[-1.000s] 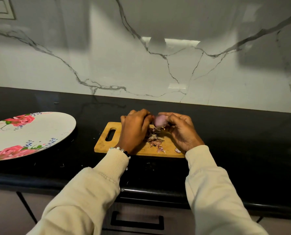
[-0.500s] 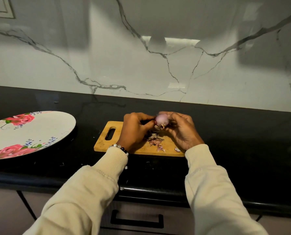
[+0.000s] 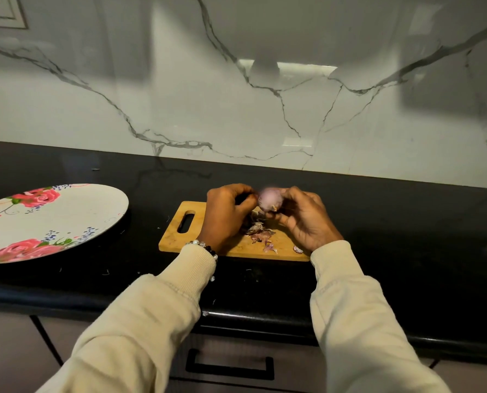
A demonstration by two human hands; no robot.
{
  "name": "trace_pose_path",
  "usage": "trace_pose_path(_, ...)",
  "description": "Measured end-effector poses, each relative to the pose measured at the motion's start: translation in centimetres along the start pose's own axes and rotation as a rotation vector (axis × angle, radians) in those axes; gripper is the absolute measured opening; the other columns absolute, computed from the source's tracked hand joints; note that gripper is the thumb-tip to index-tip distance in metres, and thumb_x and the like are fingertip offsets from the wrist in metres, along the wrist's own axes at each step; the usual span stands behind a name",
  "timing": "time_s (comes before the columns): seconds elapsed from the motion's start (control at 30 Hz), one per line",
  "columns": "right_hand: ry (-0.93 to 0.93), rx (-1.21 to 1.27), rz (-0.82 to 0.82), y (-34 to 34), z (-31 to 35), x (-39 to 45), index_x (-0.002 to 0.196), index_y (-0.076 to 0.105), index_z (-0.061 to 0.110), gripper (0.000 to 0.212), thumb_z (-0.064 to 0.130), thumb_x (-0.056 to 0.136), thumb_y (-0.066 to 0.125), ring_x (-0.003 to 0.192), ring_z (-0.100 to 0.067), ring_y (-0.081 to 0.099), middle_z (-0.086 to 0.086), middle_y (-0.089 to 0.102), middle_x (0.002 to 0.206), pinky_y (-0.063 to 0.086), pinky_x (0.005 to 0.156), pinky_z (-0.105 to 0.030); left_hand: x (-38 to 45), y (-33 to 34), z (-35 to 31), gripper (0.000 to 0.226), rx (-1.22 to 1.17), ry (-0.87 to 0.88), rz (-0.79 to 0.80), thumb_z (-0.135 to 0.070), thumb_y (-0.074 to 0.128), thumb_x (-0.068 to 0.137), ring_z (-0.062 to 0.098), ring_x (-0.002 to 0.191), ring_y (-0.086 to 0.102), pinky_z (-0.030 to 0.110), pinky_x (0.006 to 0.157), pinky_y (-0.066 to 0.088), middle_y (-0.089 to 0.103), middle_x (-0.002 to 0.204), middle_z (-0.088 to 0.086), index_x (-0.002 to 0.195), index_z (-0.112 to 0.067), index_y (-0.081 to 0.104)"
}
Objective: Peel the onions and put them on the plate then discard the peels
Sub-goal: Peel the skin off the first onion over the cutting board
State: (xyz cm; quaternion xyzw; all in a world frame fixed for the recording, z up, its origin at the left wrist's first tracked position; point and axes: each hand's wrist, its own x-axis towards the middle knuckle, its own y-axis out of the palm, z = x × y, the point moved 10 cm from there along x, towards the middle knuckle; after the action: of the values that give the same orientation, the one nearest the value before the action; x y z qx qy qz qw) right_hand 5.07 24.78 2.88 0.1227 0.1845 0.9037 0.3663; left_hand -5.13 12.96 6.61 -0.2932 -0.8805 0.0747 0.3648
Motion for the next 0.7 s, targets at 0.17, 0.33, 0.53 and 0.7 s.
trace_pose_path(0.17, -0.020, 0.014, -0.015, -0.03, 0.36, -0.07, 0.079, 0.070, -0.003, 0.024, -0.001, 0.094, 0.053, 0.079, -0.028, 0.071, -0.019, 0.072, 0.084, 0.061, 0.058, -0.034, -0.02, -0.36, -0.22, 0.014, -0.023, 0.008, -0.015, -0.012, 0.063, 0.091, 0.001, 0.071, 0.065, 0.013, 0.067, 0.052, 0.072, 0.082, -0.003, 0.097, -0.010, 0.076)
trace_pose_path(0.33, -0.052, -0.055, -0.013, -0.20, 0.73, -0.17, 0.080, 0.072, -0.001, 0.026, -0.001, 0.096, 0.051, 0.077, -0.023, 0.072, -0.014, 0.074, 0.080, 0.062, 0.061, -0.032, -0.18, -0.07, -0.50, 0.014, -0.050, 0.018, 0.015, -0.013, 0.070, 0.087, -0.001, 0.074, 0.067, 0.012, 0.066, 0.053, 0.073, 0.082, -0.005, 0.099, -0.010, 0.077)
trace_pose_path(0.53, -0.045, -0.130, -0.012, -0.21, 0.33, 0.03, 0.089, 0.072, -0.003, 0.021, 0.000, 0.096, 0.052, 0.086, -0.027, 0.071, -0.018, 0.073, 0.088, 0.062, 0.065, -0.033, -0.03, -0.16, 0.18, 0.012, -0.013, -0.022, -0.010, -0.008, 0.071, 0.086, 0.000, 0.071, 0.067, 0.013, 0.066, 0.054, 0.073, 0.080, -0.004, 0.096, -0.008, 0.077)
trace_pose_path(0.7, -0.059, -0.081, -0.023, -0.10, 0.57, -0.05, 0.085, 0.071, -0.003, 0.021, -0.001, 0.095, 0.052, 0.081, -0.025, 0.071, -0.017, 0.073, 0.085, 0.061, 0.059, -0.032, -0.15, -0.22, -0.06, 0.013, -0.061, -0.036, -0.012, -0.009, 0.070, 0.086, 0.002, 0.072, 0.069, 0.015, 0.066, 0.055, 0.074, 0.083, -0.004, 0.097, -0.009, 0.077)
